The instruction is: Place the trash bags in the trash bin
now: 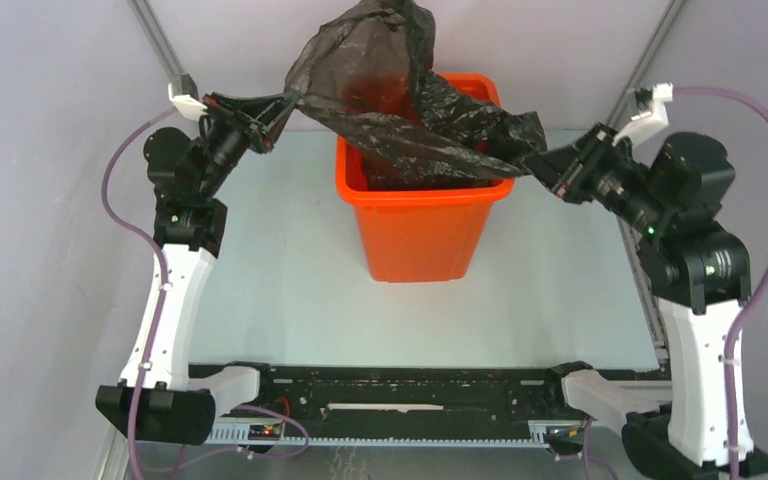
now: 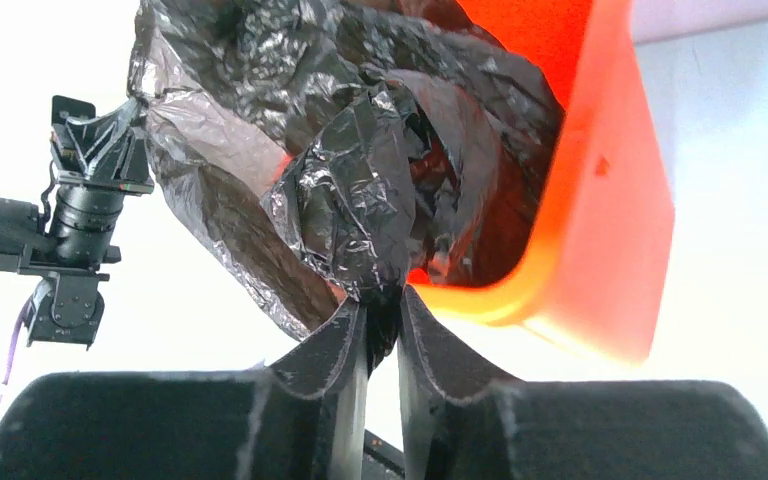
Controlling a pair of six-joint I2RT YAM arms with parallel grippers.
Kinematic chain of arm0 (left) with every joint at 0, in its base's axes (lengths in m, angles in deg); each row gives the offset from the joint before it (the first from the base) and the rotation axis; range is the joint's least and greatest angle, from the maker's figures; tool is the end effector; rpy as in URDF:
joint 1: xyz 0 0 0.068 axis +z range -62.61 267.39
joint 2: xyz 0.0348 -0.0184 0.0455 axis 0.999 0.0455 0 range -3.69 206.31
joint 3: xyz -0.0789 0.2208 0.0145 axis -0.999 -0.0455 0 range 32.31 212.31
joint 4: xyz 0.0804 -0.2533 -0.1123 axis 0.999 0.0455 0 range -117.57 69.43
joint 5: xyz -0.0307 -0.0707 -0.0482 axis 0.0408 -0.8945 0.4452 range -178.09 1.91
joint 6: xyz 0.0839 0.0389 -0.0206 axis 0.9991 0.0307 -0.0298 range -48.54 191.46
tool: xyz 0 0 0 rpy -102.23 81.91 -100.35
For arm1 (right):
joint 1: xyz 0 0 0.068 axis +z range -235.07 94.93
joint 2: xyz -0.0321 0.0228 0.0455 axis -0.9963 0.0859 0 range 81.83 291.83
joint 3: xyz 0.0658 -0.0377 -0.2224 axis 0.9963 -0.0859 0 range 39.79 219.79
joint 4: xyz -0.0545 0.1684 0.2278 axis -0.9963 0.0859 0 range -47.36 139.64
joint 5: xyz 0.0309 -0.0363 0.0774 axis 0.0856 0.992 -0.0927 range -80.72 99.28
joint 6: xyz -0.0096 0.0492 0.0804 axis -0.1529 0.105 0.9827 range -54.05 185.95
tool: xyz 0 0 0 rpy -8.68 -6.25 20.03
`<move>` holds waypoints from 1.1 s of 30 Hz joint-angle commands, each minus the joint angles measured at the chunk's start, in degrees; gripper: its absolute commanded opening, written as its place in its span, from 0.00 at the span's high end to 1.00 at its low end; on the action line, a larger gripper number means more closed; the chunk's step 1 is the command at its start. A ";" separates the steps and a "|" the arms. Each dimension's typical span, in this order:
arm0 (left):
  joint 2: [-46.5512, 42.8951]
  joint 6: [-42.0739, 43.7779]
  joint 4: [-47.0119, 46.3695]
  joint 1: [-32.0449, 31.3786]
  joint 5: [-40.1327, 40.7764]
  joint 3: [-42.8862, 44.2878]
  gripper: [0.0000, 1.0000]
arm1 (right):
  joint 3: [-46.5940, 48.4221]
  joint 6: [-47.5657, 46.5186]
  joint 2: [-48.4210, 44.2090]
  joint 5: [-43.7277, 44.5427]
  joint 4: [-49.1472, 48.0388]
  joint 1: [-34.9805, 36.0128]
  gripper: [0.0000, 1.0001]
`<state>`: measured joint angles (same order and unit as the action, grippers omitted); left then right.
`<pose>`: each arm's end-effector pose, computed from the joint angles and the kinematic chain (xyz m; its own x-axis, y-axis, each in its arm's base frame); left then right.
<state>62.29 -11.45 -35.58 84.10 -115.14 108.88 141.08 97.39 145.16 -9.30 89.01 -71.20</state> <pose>0.3262 -0.0577 0.4759 -0.4384 -0.8601 -0.2609 0.3755 0.0885 -0.9226 0.2376 0.0868 0.5072 -0.3994 0.4106 -0.8197 -0.3809 0.7389 0.5558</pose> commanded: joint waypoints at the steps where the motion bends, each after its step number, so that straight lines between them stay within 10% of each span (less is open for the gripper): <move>1: -3.70 7.79 6.98 0.61 -1.74 -1.27 1.00 | -5.24 3.95 -1.48 -7.74 3.19 -6.21 0.77; 7: -7.79 13.98 17.09 0.50 -3.81 -0.97 0.99 | -8.00 5.90 -3.31 -13.67 1.79 -7.80 0.61; 12: -12.85 17.19 22.43 0.48 -3.11 -3.98 0.96 | -18.38 16.31 -6.38 -20.98 -8.37 -7.63 1.00; 33: -21.64 26.29 39.75 0.48 1.63 -13.10 1.00 | -15.19 1.24 -11.06 -10.39 9.00 -10.64 1.00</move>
<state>43.45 12.55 3.20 84.21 -114.27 96.77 124.69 102.14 136.61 -22.20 95.00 -81.61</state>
